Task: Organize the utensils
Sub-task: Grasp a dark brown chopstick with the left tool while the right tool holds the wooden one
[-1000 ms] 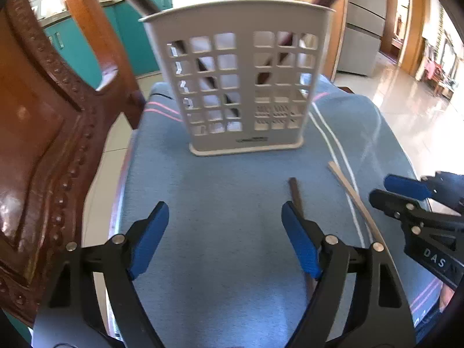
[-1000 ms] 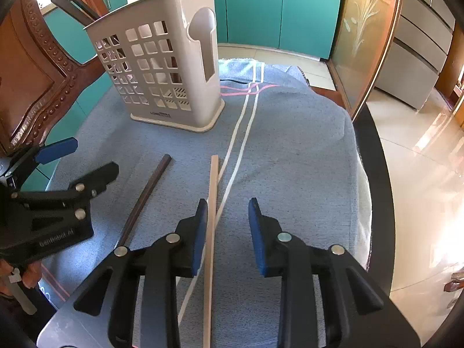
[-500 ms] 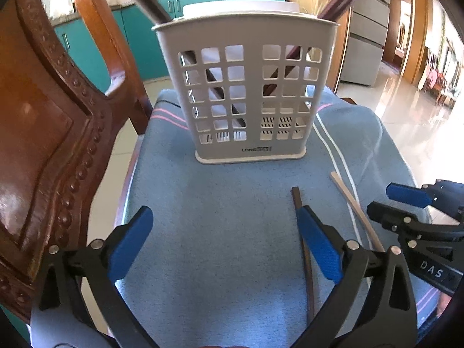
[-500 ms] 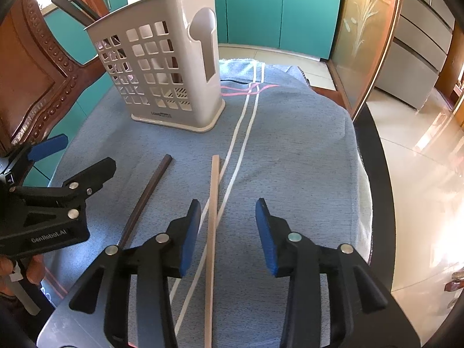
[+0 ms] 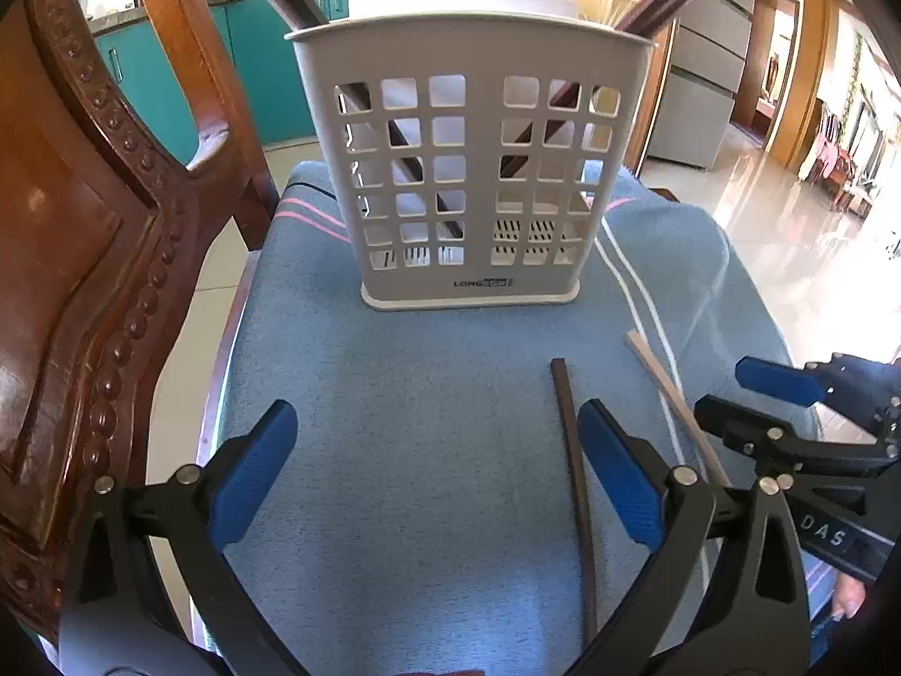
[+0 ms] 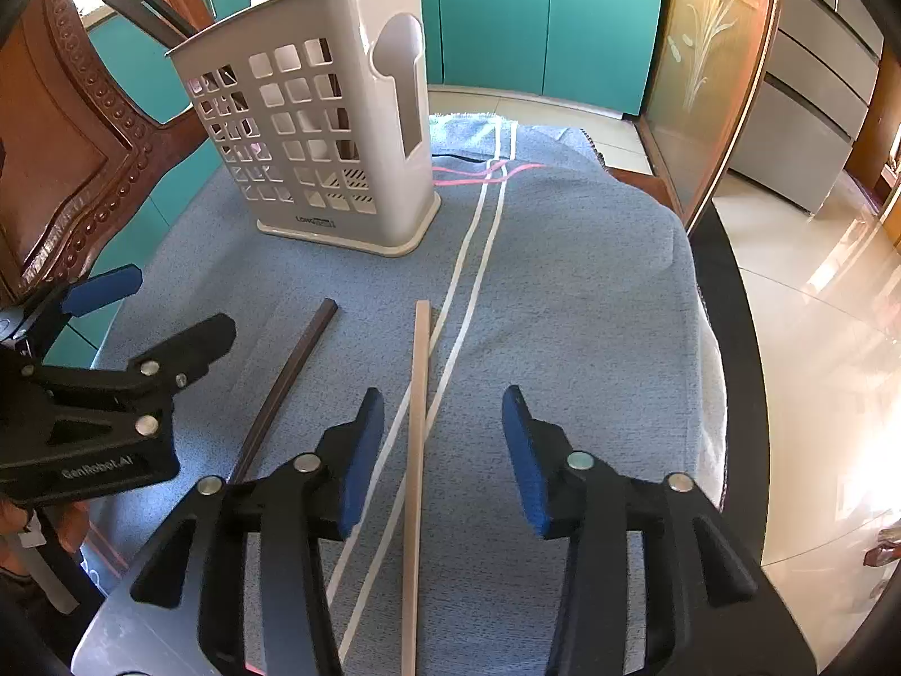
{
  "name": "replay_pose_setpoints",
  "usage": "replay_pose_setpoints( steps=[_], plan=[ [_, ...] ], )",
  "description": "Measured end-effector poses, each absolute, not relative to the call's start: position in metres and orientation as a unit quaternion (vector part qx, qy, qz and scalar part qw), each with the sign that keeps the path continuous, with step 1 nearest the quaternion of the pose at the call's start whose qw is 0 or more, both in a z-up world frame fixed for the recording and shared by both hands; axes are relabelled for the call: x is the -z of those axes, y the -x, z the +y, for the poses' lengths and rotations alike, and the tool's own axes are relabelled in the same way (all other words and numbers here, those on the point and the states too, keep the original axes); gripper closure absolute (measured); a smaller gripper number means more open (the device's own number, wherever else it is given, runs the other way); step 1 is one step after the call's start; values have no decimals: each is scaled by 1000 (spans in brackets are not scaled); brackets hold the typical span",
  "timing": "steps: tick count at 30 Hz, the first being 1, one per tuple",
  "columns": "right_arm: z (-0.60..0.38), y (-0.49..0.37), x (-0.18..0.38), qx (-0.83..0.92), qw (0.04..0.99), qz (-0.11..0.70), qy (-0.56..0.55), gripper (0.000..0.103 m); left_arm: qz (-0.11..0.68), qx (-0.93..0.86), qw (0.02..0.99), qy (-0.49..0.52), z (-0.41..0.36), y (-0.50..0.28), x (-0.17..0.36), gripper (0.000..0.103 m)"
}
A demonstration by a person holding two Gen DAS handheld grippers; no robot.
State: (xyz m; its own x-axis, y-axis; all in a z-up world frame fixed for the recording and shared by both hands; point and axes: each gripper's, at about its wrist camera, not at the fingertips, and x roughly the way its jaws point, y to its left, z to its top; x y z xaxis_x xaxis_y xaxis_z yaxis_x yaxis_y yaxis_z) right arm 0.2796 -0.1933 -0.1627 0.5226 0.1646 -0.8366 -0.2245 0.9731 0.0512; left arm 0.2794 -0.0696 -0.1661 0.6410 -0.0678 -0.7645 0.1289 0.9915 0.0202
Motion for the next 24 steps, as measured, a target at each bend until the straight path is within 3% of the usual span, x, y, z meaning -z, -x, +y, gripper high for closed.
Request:
replay_pose_setpoints(
  steps=[7,9,10,20,21,24],
  plan=[
    [-189,-280,167,-122,867,482,22,55,441,73,894,-33,-69,-283,171,7],
    [-187,-281,170,-123,865,485,24,55,448,71,891,-19,-65,-284,173,30],
    [-187,-281,171,-123,865,485,26,55,455,70,888,-5,-61,-285,174,34],
    [-183,-291,181,-102,862,495,38,55,462,104,880,-20,-84,-283,181,44],
    [-184,-291,184,-94,860,500,44,57,464,105,879,-21,-86,-285,183,44],
    [-185,-291,184,-82,861,498,62,83,470,108,876,-14,-90,-287,185,44]
  ],
)
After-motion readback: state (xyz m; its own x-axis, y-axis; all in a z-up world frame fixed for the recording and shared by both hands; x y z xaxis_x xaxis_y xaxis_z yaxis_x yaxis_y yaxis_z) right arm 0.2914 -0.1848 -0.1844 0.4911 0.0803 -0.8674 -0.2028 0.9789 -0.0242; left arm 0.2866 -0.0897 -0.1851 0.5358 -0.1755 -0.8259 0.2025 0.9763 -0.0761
